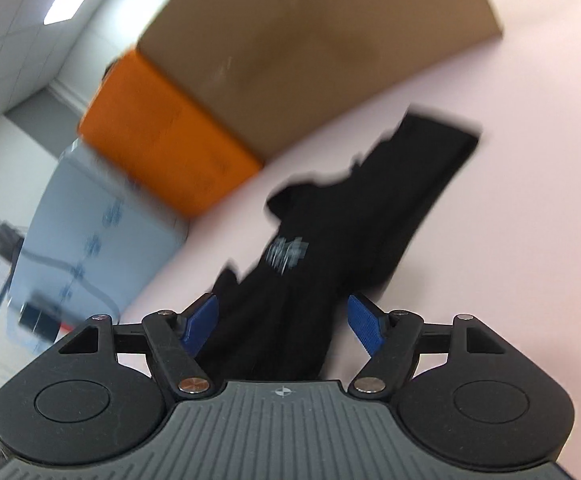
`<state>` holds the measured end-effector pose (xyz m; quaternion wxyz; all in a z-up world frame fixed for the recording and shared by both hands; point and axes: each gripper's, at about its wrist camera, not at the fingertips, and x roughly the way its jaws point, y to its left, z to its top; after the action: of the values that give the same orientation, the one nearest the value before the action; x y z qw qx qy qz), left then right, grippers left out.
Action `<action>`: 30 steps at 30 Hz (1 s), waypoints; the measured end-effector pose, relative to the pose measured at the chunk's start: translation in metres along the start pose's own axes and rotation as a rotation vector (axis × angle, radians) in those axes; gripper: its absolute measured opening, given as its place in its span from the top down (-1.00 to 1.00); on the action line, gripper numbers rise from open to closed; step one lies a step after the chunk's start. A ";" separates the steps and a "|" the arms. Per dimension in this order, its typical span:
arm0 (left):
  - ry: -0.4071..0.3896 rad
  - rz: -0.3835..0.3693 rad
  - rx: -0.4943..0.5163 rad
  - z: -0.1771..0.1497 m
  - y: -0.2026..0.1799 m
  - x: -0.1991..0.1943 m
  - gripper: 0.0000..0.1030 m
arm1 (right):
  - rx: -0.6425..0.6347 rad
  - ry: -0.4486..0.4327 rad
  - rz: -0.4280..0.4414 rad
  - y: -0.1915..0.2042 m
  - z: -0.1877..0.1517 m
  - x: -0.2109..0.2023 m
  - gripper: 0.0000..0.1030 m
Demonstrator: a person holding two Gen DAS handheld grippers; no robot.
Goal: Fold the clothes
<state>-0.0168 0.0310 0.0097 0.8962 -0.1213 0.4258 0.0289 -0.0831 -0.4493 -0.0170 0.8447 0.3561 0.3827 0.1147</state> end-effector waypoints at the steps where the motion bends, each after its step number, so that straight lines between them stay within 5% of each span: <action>1: -0.006 0.001 -0.002 0.001 0.002 -0.001 -0.99 | -0.022 0.040 0.013 0.004 -0.006 0.009 -0.36; 6: 0.021 -0.056 0.120 0.008 -0.002 0.007 -0.99 | -0.181 0.194 -0.017 0.031 -0.029 0.042 -0.56; 11: -0.016 -0.088 0.245 0.018 -0.018 0.017 -0.99 | -0.327 0.191 -0.061 0.054 -0.069 0.051 -0.78; 14: -0.018 -0.121 0.284 0.034 -0.032 0.024 -0.99 | -0.441 0.171 -0.095 0.052 -0.048 0.040 -0.43; 16: 0.009 -0.151 0.349 0.041 -0.049 0.034 -0.99 | -0.484 0.151 -0.128 0.052 -0.062 0.040 0.47; 19: 0.046 -0.183 0.464 0.042 -0.078 0.052 -0.99 | -0.407 0.140 -0.119 0.047 -0.097 0.045 0.48; 24: 0.118 -0.232 0.574 0.029 -0.121 0.077 -0.96 | -0.333 0.131 -0.099 0.032 -0.099 0.031 0.39; 25: 0.122 -0.251 0.588 0.027 -0.127 0.079 -0.85 | -0.318 0.124 -0.091 0.029 -0.100 0.027 0.22; 27: 0.174 -0.351 0.573 0.023 -0.135 0.082 0.15 | -0.292 0.103 -0.077 0.024 -0.100 0.020 -0.16; 30: 0.220 -0.422 0.484 0.020 -0.144 0.082 0.52 | -0.258 0.067 -0.082 0.018 -0.101 0.010 -0.31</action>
<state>0.0732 -0.1074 -0.0138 0.8338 0.0072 0.4800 -0.2725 -0.1486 -0.3798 -0.0557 0.8741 0.2246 0.4071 0.1404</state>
